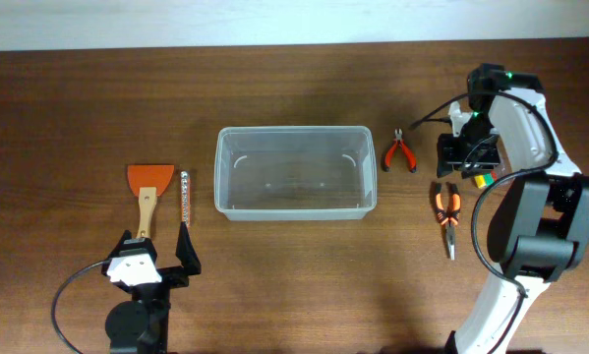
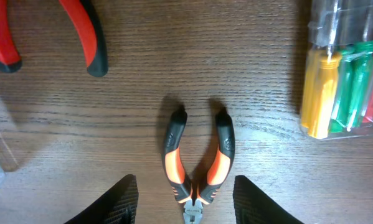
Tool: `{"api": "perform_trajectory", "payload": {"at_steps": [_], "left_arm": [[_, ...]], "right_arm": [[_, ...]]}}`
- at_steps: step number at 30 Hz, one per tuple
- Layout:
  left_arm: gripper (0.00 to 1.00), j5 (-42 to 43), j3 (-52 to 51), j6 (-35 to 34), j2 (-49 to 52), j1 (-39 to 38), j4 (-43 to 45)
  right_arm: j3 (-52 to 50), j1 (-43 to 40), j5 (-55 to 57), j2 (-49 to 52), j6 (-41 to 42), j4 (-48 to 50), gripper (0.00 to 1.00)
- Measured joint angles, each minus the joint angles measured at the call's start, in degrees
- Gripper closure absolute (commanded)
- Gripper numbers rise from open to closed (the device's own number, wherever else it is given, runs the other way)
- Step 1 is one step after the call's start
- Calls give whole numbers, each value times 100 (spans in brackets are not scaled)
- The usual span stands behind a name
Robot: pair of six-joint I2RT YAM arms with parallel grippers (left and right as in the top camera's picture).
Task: Pack container
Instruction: 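Move the right gripper over the orange-black pliers and lower, then close the right gripper on the orange-black pliers handles and lift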
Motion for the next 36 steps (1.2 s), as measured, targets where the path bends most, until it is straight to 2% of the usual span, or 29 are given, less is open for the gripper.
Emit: {"api": "perform_trajectory", "payload": {"at_steps": [11, 24, 36], "left_arm": [[1, 2, 2, 0, 0, 0, 0], [1, 2, 0, 0, 0, 0, 0], [1, 2, 0, 0, 0, 0, 0]], "right_arm": [[-96, 90, 0, 2, 146, -103, 51], [-1644, 142, -24, 2, 240, 643, 50], [-1871, 146, -22, -125, 319, 903, 50]]}}
